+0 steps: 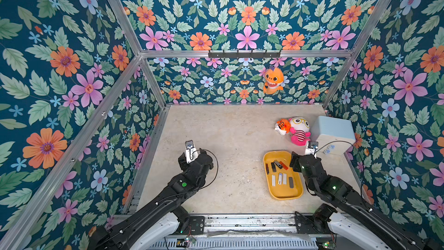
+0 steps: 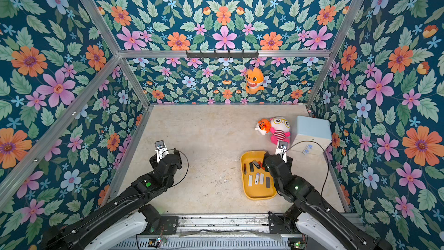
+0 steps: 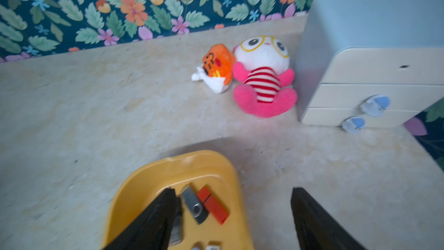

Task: Put the usb flash drive into the storage box
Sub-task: Reset both arms

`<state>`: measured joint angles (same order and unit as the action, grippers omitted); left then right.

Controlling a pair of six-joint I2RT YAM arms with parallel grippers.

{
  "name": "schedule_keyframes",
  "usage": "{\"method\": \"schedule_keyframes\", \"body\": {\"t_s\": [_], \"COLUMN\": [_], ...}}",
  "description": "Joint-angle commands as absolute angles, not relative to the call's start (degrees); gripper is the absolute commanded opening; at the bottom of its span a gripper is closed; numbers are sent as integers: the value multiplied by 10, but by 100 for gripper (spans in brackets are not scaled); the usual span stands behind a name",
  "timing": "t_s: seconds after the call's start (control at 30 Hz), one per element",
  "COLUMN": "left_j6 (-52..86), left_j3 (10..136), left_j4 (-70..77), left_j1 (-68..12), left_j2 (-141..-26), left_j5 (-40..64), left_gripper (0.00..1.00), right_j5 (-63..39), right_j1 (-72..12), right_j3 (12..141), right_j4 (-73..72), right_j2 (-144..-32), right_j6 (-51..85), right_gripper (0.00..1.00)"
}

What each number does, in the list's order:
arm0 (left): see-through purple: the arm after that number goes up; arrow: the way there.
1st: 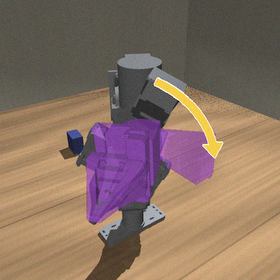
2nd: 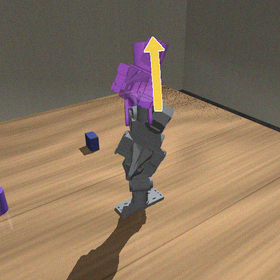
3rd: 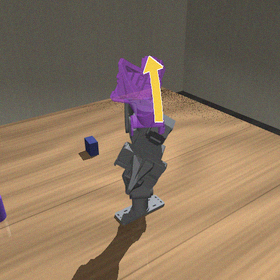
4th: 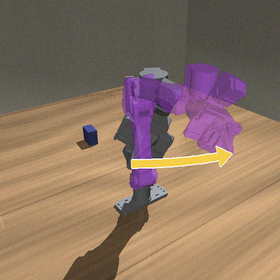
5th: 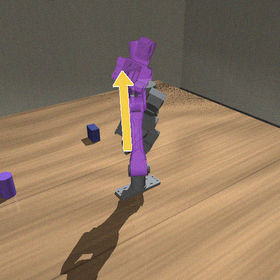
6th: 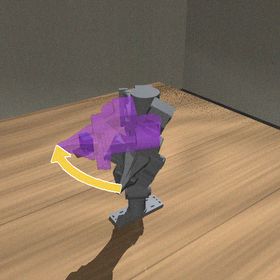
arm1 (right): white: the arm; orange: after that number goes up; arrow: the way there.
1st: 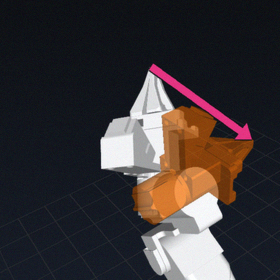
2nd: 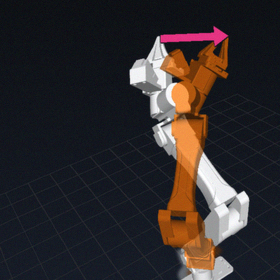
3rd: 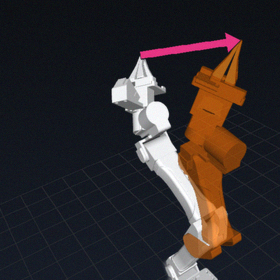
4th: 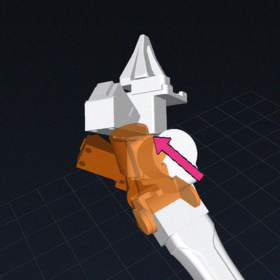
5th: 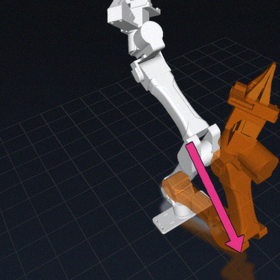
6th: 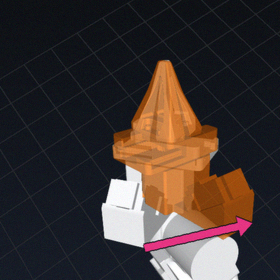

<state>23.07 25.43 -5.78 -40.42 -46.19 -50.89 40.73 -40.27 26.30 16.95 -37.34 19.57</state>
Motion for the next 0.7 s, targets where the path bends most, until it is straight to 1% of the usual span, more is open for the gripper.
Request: {"method": "schedule_keyframes", "body": {"t_s": [0.0,0.03,0.07,0.1,0.13,0.17,0.23,0.27,0.33,0.4,0.43,0.47,0.57,0.63,0.67], "left_j6": [14,-16,-29,-28,-17,-10,-15,-21,-28,-52,-68,-70,-73,-52,-24], "left_j3": [176,147,129,123,121,120,111,107,94,75,73,75,97,100,97], "left_j4": [228,291,332,347,352,364,425,462,543,686,720,745,776,847,823], "left_j1": [-379,-368,-353,-336,-313,-289,-254,-238,-211,-196,-187,-169,-137,-99,-75], "left_j2": [-458,-464,-472,-485,-502,-526,-587,-626,-692,-758,-777,-796,-853,-909,-900], "left_j5": [-548,-547,-535,-512,-480,-451,-421,-407,-367,-365,-334,-291,-247,-212,-180], "left_gripper": [86,91,93,93,93,93,93,93,94,97,98,97,97,97,97], "right_j5": [532,532,531,528,496,467,410,382,342,344,367,350,343,326,311], "right_j1": [-384,-367,-343,-316,-291,-263,-211,-182,-142,-130,-129,-125,-110,-97,-80], "right_j3": [183,159,139,138,144,134,124,123,127,98,91,96,99,110,110], "right_j4": [-35,-57,-83,-68,-48,-82,-115,-125,-145,-263,-322,-350,-470,-523,-562], "right_j2": [-321,-311,-307,-305,-303,-310,-344,-374,-433,-497,-532,-558,-641,-692,-720], "right_j6": [92,85,83,101,110,94,88,94,115,116,117,106,60,23,21], "right_gripper": [81,81,82,83,83,84,84,87,90,92,95,95,95,96,96]}}
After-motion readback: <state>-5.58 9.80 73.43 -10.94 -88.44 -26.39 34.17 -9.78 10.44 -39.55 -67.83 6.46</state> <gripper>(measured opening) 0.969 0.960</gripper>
